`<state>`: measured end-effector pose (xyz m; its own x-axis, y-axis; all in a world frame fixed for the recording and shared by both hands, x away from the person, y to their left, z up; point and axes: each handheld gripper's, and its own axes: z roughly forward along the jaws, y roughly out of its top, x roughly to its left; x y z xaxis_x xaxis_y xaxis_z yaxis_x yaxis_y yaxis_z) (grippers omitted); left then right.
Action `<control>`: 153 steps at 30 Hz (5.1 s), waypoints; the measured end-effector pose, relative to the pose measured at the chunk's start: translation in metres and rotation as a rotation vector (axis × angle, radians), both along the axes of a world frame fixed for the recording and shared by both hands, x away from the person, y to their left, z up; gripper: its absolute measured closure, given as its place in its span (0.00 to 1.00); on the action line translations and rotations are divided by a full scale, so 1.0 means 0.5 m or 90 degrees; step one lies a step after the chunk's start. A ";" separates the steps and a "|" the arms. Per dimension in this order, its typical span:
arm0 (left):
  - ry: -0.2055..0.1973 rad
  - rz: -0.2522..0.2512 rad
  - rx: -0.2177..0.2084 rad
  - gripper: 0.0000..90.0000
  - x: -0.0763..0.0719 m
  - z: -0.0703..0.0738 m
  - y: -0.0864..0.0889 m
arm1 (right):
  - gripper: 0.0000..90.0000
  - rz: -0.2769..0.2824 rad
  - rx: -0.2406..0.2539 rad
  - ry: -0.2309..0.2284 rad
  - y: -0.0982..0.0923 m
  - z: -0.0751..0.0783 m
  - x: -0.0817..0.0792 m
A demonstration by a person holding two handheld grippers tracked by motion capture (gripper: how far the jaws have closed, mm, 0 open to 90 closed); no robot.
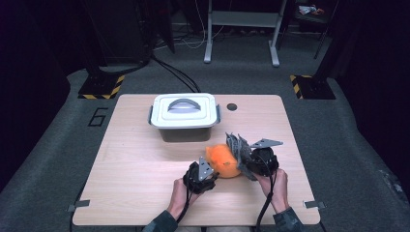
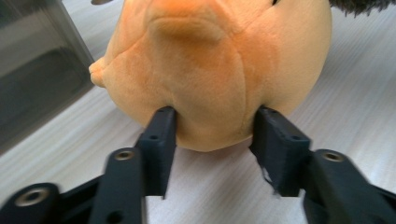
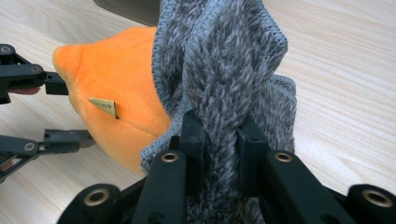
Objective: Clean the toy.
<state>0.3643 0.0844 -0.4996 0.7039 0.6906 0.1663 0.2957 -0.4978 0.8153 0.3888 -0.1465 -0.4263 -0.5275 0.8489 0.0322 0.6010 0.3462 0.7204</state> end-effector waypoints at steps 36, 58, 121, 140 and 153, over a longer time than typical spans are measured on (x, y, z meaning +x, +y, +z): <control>0.127 -0.029 -0.120 0.91 0.015 0.053 0.013 | 0.85 0.069 -0.003 -0.055 0.079 0.045 -0.052; 0.068 -0.019 -0.065 0.93 0.023 0.044 0.004 | 0.86 0.047 -0.002 -0.047 0.064 0.026 -0.011; 0.085 -0.032 -0.095 0.92 0.025 0.045 0.007 | 0.86 0.010 -0.011 -0.035 0.015 0.023 -0.012; 0.090 -0.035 -0.093 0.92 0.027 0.045 0.009 | 0.86 -0.071 -0.024 0.050 -0.061 -0.067 0.030; 0.086 -0.033 -0.099 0.92 0.027 0.044 0.010 | 0.86 -0.080 -0.021 0.096 -0.076 -0.108 0.041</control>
<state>0.3777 0.0895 -0.4774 0.7479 0.6627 -0.0380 0.3849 -0.3864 0.8382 0.4095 -0.1847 -0.4805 -0.4079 0.9100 0.0744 0.7419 0.2829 0.6079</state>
